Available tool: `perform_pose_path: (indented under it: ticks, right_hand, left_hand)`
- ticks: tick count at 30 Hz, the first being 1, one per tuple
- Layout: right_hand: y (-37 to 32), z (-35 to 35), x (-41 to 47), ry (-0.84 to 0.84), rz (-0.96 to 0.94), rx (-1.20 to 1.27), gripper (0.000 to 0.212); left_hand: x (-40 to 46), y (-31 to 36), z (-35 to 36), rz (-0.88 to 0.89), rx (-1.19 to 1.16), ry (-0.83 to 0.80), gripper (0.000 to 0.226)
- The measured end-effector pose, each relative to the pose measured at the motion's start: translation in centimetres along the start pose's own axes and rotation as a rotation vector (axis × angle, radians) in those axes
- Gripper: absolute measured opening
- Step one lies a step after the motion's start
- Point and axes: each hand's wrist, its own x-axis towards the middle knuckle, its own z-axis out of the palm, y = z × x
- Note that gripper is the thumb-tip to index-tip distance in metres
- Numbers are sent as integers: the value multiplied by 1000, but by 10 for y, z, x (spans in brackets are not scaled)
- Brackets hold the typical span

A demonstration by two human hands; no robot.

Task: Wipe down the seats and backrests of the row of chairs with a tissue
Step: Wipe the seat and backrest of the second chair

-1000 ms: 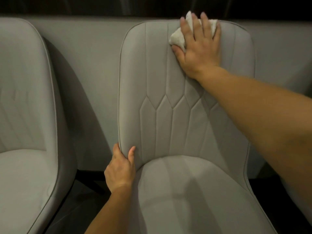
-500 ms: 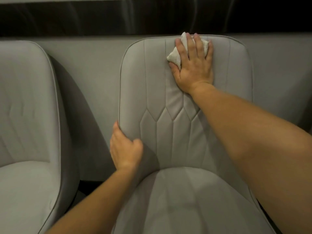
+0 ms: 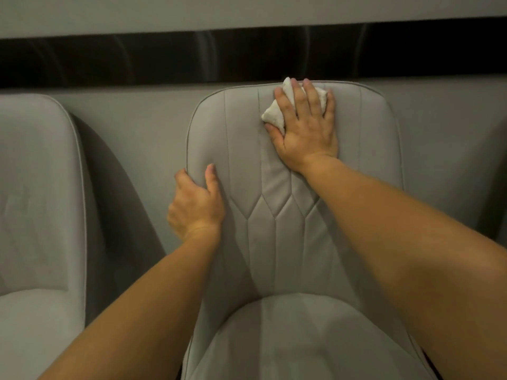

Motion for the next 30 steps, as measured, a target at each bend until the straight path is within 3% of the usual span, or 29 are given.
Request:
perform_pose_path:
  ticks: [4,9,15,20,26,30]
  right_hand:
    - [-2,-5,-2,-18,37,19,68]
    - [-46,-16,5,-27,250,222,70]
    - [-78,-15,9,-111,-16,145,69]
    - [-73,-23,23,-196,-445,48,68]
    - [-65,-31,28,-184,-498,-86,67]
    - [-4,-39,15,-219,-341,-141,66]
  left_hand:
    - [1,-1,0,22,33,-18,70]
    - [-1,3,1,-10,45,-17,71]
    - [-1,4,-2,6,38,-24,68]
    - [-2,2,0,-8,19,-22,64]
    - [1,-1,4,-4,31,1,65]
    - [2,-3,5,1,40,7,67]
